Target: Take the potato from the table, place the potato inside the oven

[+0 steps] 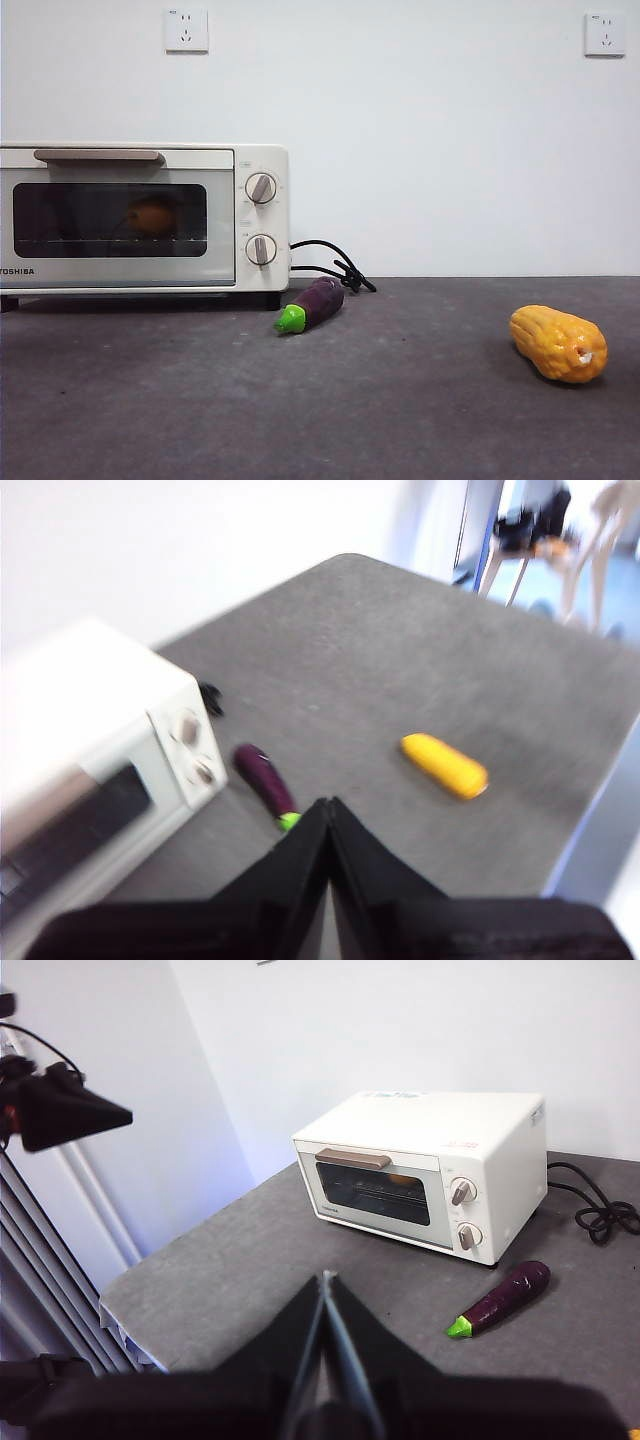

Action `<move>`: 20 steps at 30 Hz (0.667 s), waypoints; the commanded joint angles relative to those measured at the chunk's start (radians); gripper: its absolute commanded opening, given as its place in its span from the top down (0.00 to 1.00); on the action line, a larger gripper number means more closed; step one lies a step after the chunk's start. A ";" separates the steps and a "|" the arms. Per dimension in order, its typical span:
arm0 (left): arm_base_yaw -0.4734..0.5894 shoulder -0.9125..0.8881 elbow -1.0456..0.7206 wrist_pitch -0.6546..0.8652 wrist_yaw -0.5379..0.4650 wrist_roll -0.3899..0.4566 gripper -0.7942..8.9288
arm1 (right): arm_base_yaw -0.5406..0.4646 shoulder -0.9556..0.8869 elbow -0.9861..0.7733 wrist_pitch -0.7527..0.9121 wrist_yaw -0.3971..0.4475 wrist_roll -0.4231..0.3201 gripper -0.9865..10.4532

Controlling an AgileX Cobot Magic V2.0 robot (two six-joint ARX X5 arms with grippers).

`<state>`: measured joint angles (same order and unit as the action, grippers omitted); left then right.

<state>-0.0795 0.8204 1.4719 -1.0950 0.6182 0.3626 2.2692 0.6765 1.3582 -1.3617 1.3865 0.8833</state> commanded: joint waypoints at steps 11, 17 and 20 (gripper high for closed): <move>0.010 -0.217 -0.695 0.626 0.002 0.232 0.92 | 0.000 -0.001 0.000 -0.021 0.000 0.010 0.91; 0.009 -0.375 -1.041 1.018 -0.177 0.006 0.92 | 0.000 -0.001 0.000 -0.021 0.000 0.010 0.91; 0.010 -0.467 -1.146 1.096 -0.338 -0.087 0.92 | 0.000 -0.001 0.000 -0.021 0.000 0.010 0.91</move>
<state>-0.0727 0.3767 0.3470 -0.0216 0.3305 0.3714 2.2692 0.6765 1.3582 -1.3617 1.3865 0.8833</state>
